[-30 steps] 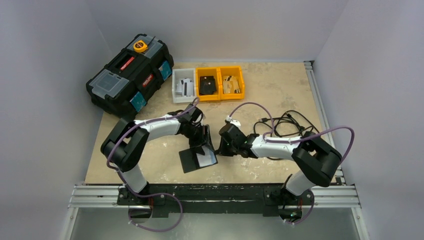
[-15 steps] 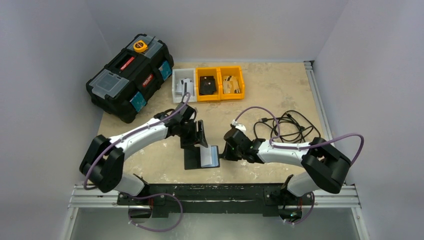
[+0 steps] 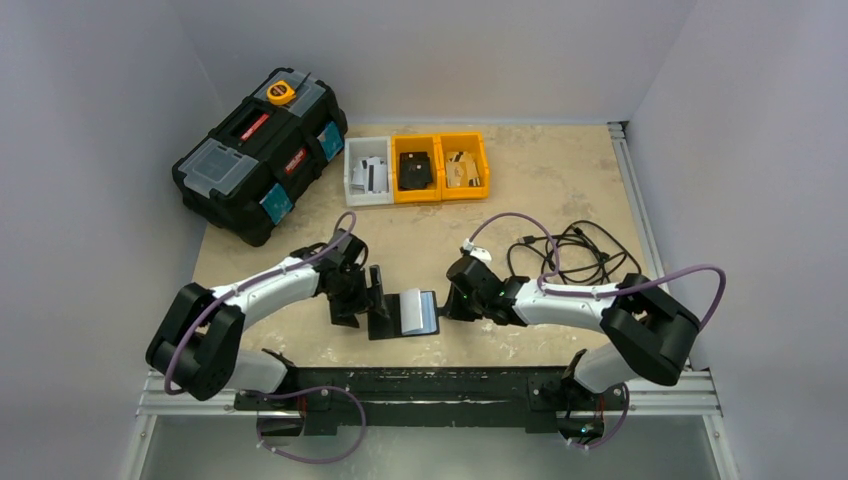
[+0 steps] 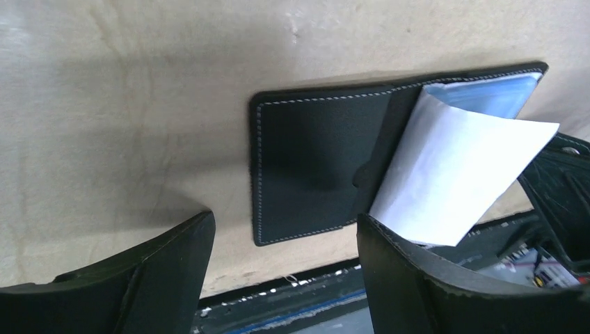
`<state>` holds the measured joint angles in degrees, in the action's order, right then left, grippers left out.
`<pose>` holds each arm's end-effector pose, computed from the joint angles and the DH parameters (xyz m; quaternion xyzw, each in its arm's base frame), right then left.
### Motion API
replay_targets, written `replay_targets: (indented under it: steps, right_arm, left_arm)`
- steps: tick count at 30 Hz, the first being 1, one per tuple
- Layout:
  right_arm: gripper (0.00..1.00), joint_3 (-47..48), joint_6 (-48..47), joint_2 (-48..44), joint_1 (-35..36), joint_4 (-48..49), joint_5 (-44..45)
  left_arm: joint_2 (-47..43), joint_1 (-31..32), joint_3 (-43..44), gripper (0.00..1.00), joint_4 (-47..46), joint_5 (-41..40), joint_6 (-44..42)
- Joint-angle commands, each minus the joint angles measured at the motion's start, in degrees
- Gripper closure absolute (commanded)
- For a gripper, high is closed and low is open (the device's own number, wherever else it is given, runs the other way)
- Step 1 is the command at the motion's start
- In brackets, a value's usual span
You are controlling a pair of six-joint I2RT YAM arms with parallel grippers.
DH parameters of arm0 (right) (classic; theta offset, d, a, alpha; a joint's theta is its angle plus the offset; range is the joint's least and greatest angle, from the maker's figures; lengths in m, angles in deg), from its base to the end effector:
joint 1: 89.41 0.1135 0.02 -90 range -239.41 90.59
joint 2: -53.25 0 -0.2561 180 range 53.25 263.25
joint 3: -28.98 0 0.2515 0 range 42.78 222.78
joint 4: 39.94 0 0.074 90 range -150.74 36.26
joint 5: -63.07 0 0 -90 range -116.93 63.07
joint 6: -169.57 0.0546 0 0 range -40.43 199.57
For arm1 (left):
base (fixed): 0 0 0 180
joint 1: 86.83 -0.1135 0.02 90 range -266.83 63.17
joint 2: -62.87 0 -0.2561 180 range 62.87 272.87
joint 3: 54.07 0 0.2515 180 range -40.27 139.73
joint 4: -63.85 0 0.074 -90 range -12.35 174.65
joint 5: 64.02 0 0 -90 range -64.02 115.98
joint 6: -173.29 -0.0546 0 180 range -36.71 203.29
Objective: Take the credit cards out of the card holder
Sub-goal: Close the card holder at the center of the board.
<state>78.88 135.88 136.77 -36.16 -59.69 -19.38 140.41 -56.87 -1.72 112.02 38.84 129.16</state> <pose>0.1715 0.2176 0.1259 0.0460 0.9464 0.2201 0.2319 0.1921 -0.1248 0.1346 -0.1200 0.9760 -0.1758 0.0453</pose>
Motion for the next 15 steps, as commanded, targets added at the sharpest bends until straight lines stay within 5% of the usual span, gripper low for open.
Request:
replay_targets:
  steps: [1,15]
  right_arm:
    - [0.97,0.81,-1.16,0.7,-0.31,-3.18,1.69]
    - [0.98,2.85,-3.11,2.83,0.15,-3.08,1.45]
  left_arm:
    - [3.15,-0.4,-1.03,0.25,-7.0,3.26,0.01]
    - [3.15,0.65,2.63,0.63,-12.72,10.73,3.39]
